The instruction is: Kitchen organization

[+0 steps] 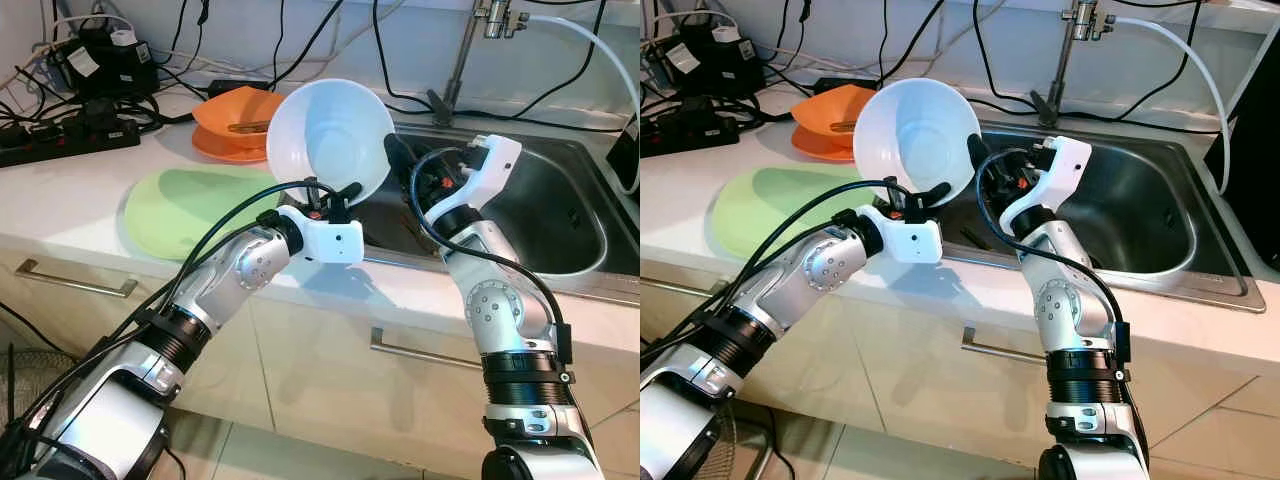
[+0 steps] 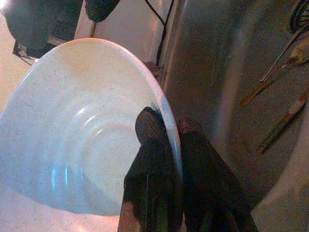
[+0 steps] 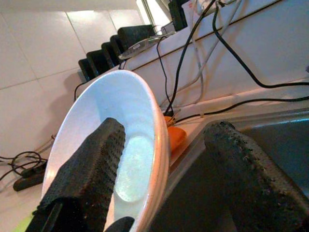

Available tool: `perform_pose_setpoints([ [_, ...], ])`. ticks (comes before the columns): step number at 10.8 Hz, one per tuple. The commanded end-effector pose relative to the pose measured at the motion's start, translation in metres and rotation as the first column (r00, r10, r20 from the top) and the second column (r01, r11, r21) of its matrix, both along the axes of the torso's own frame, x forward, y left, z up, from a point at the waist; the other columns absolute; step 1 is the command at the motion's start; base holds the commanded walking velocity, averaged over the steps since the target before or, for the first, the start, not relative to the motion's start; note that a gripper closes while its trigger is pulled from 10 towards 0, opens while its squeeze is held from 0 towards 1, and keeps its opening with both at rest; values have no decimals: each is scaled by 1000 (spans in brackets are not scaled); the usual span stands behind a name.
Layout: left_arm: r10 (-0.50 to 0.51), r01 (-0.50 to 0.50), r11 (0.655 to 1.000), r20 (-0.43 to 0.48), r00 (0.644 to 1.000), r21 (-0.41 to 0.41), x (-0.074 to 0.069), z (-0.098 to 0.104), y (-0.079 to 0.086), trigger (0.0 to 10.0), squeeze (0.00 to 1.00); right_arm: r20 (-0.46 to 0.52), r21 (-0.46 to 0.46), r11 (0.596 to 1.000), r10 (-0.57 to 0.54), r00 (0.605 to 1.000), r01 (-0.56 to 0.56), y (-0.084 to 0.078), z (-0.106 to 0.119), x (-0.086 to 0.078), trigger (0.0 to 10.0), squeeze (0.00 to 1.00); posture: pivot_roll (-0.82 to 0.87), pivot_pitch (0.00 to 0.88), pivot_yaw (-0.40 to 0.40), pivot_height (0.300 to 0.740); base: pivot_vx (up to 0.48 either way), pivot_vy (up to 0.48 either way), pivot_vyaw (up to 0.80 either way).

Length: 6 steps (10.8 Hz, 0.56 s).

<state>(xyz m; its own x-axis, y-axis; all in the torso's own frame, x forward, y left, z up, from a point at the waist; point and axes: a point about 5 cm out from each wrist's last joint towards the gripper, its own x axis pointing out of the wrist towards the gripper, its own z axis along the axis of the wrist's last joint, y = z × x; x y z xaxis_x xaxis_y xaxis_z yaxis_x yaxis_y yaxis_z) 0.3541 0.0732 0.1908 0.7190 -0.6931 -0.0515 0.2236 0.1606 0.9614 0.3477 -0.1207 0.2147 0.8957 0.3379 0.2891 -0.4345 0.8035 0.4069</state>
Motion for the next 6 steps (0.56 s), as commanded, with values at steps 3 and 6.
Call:
perform_pose_setpoints([
  [3,-62,61,997,32,998,40,-7,5,-3,10000,0,-26,-22,1000,11,1000,-12,3,-3,1,10000,0,177,0,23,740,0,0,0],
  [6,-89,87,995,42,995,51,-12,7,-3,10000,0,-57,-30,1000,0,998,-1,3,-10,2,10000,0,186,0,20,740,0,0,0],
])
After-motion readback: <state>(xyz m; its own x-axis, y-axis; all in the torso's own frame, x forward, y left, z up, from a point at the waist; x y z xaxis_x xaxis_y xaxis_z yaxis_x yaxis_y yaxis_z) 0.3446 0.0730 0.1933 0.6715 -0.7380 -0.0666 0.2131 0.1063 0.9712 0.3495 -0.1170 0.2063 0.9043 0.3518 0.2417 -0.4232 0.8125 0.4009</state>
